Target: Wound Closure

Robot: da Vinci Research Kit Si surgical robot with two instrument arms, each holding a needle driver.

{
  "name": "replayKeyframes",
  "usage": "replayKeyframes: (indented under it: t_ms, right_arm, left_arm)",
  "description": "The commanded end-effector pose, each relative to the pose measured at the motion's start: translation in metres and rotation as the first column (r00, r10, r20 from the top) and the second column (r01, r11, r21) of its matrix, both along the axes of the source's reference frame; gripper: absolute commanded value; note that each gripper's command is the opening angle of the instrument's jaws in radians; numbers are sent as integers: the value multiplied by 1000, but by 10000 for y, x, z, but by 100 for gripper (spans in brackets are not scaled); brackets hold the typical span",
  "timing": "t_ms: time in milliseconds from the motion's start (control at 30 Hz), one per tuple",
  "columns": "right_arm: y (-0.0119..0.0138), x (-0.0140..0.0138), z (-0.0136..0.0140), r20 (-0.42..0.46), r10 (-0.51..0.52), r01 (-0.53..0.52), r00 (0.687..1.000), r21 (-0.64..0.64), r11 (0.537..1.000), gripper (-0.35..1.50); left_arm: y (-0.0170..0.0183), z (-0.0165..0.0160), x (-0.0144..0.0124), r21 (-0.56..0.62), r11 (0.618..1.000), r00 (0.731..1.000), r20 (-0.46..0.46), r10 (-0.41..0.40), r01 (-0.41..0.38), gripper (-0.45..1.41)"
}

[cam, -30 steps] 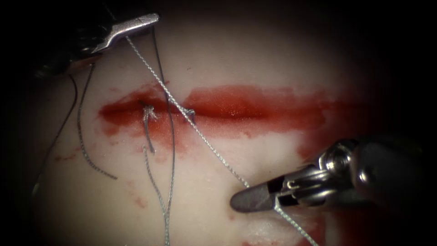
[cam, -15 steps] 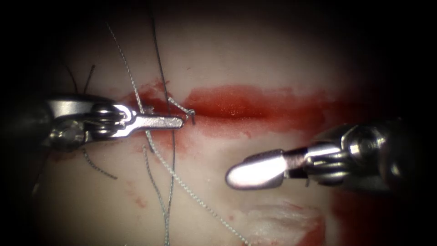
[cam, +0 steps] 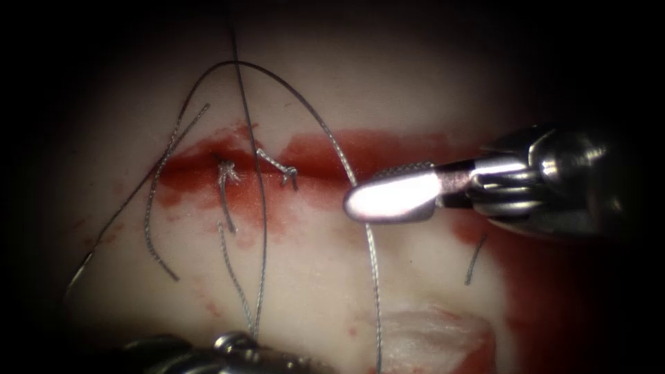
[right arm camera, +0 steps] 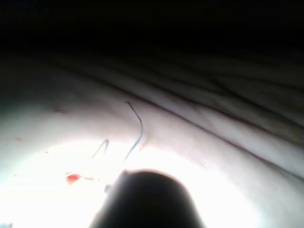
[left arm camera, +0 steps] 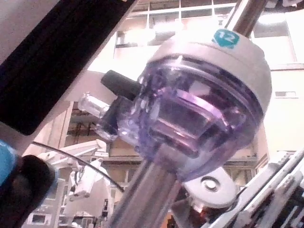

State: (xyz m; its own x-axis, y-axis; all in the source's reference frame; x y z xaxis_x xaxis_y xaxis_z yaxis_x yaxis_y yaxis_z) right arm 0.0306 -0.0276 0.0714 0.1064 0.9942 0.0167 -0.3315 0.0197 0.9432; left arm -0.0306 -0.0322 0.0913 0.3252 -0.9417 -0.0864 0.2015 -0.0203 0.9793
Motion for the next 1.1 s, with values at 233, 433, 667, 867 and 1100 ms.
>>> replayKeyframes:
  t_ms: [233,433,667,867,1100]
  right_arm:
    - [9,-3,2,-24,-25,27,999,63,998,69]
    - [-1,1,-1,-46,-21,25,999,101,995,98]
    - [-6,5,-3,-85,-65,78,994,164,983,94]
    - [-14,16,-6,-160,-138,164,977,162,973,98]
    - [-28,29,-10,-208,-193,227,959,153,962,101]
  left_arm:
    - [-5,21,-2,-323,924,953,148,265,-207,-45]
    - [-11,32,5,-611,721,898,37,439,-327,-45]
    - [-19,30,-6,-694,611,856,-16,517,-382,-45]
    - [-22,30,-7,-707,575,836,-41,546,-410,-45]
    - [-24,28,-7,-720,560,830,-38,557,-409,-45]
